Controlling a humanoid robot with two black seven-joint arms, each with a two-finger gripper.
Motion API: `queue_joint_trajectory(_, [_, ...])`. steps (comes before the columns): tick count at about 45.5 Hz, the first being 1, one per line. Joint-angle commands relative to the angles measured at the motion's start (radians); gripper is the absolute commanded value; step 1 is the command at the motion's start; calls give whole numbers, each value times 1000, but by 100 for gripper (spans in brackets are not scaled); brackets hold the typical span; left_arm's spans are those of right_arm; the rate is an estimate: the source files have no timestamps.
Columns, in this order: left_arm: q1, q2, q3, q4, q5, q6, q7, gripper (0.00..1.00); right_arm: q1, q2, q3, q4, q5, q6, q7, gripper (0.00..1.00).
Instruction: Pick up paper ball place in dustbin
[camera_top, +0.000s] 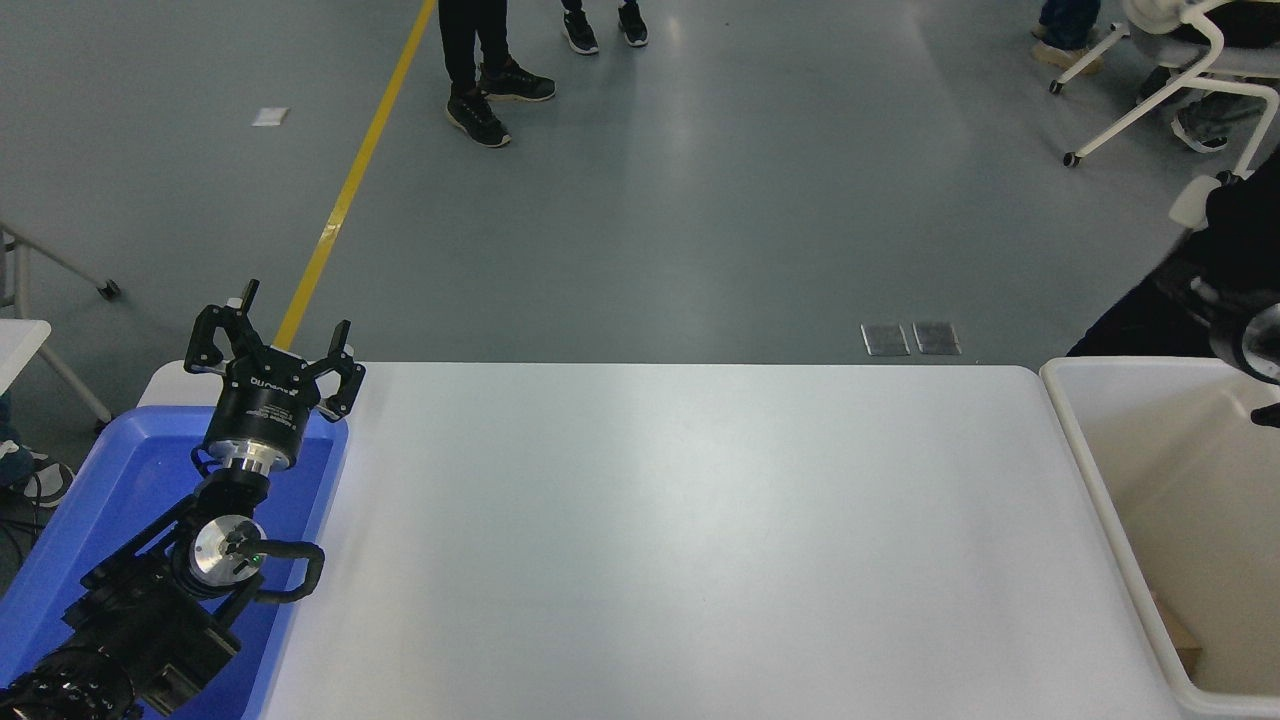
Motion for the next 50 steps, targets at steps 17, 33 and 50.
queue_joint_trajectory(17, [0,0,0,0,0,0,0,98,752,198,-262,425,-2,635,-1,100])
queue_joint_trajectory(33, [0,0,-1,1,0,2,0,98,924,266,-263,673,-8,749,-1,100])
queue_joint_trajectory(50, [2,0,-1,1,0,2,-1,98,932,278,-266,788,-22,749,-2,100])
